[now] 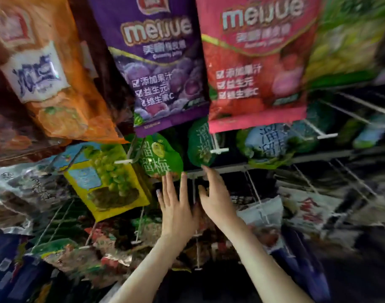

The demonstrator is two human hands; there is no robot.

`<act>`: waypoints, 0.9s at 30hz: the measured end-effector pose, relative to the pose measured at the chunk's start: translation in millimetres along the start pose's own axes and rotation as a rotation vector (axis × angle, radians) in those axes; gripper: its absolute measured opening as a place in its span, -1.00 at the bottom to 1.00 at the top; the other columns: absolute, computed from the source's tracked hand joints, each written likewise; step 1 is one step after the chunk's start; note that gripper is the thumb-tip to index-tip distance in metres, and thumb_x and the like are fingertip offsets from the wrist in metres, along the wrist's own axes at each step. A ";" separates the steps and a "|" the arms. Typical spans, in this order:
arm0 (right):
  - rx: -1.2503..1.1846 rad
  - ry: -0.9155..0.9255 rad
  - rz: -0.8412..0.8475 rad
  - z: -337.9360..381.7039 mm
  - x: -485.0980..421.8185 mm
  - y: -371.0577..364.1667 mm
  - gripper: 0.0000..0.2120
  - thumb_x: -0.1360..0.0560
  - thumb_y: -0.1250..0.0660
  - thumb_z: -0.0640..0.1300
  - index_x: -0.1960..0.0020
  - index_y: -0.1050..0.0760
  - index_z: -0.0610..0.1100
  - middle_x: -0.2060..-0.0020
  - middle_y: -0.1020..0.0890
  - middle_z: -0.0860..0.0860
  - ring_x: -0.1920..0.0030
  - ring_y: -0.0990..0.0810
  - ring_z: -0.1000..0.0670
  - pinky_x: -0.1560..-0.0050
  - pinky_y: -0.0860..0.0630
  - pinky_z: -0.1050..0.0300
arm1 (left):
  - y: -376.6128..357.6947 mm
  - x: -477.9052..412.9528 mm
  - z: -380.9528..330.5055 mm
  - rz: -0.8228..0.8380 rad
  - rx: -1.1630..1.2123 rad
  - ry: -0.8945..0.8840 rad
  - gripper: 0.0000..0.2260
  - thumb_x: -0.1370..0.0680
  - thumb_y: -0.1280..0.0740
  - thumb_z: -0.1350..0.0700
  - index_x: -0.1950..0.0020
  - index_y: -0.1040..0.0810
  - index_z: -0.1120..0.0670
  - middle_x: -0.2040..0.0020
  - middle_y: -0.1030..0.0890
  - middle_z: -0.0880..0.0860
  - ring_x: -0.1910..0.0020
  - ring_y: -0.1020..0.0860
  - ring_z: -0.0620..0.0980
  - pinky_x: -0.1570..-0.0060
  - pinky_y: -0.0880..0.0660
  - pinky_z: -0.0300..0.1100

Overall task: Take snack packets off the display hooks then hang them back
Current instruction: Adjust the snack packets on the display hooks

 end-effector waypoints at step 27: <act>0.791 0.443 -0.239 1.2 -93.4 -24.3 -0.29 -0.42 -0.36 -0.05 -0.49 -0.14 0.09 -0.52 0.07 -0.11 -0.46 -0.10 -0.32 -0.32 -0.13 -0.41 | -18.5 -87.2 33.5 -0.301 -0.323 -0.114 -0.36 -0.48 -0.27 -0.11 -0.49 -0.12 0.03 -0.50 0.03 0.26 -0.44 0.03 0.42 -0.21 -0.20 0.48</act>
Point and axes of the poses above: each hand's wrist, its own x-axis away from the middle knuckle, its own y-axis out of the back of the hand, z = x × y, the point moved 3 cm from there along -x, towards the middle knuckle
